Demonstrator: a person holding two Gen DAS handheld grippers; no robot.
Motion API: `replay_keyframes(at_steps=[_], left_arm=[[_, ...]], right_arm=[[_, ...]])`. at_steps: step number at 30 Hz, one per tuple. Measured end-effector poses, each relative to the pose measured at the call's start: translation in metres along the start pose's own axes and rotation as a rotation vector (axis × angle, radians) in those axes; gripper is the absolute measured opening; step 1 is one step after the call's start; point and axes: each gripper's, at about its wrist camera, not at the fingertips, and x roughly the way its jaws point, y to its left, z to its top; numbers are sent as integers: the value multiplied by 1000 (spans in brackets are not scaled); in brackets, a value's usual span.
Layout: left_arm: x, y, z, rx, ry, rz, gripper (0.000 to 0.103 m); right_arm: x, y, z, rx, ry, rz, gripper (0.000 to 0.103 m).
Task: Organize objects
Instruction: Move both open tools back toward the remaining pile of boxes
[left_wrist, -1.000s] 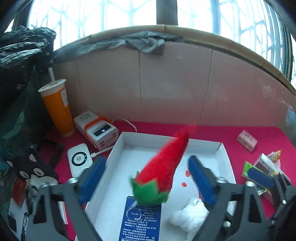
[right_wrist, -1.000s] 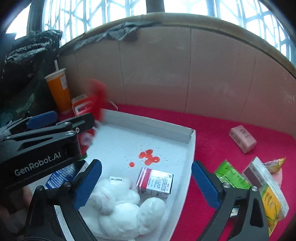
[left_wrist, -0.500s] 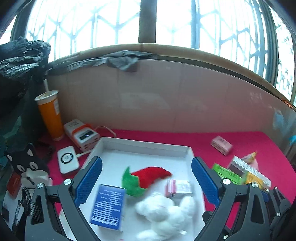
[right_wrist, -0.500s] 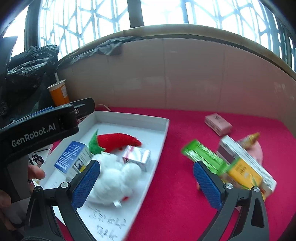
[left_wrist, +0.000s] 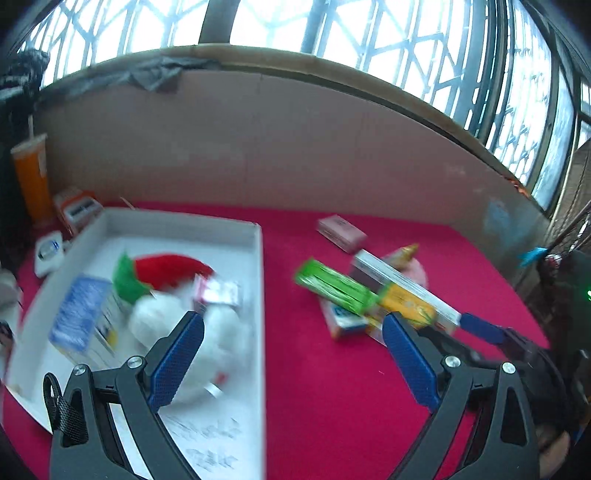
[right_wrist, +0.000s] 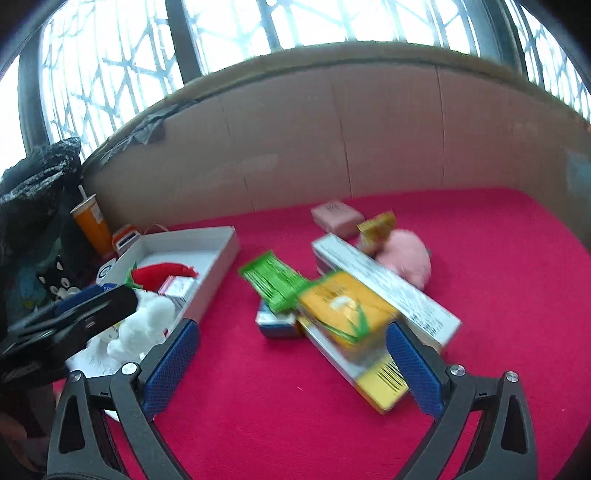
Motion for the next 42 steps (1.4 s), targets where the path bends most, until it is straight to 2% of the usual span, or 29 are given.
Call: replay_keyframes(at_steps=[5, 10, 14, 19, 22, 23, 24, 28, 30, 35, 38, 40, 42], left_arm=[[-14, 8, -5, -23, -36, 46, 97], [-20, 37, -1, -132, -30, 68, 97], [-15, 49, -6, -164, -3, 92, 97], [-11, 49, -12, -162, 18, 93, 97], [-10, 43, -14, -136, 24, 94, 97], [-9, 41, -15, -125, 25, 96, 97], [-9, 38, -15, -114, 28, 99, 97], [7, 20, -21, -28, 84, 105, 97], [18, 3, -28, 54, 124, 86, 97], [41, -42, -44, 309, 178, 58, 97], [53, -53, -45, 355, 201, 57, 97], [60, -54, -42, 351, 218, 48, 97], [70, -54, -39, 341, 244, 37, 97]], right_arm=[[4, -30, 0, 56, -13, 18, 103], [32, -38, 10, 72, 26, 42, 103], [49, -29, 19, 37, 37, 27, 103], [48, 2, -1, -39, 139, 183, 103], [36, 23, -25, -57, 223, 379, 103], [29, 28, -30, -79, 223, 407, 103], [19, 33, -36, -116, 204, 406, 103], [-4, 20, -41, -194, 107, 230, 103], [-1, 0, -38, -177, 116, 181, 103], [15, -42, -29, -144, 156, 176, 103], [25, -49, -20, -156, 163, 207, 103], [36, -49, -14, -153, 179, 227, 103], [46, -51, -8, -150, 191, 210, 102]])
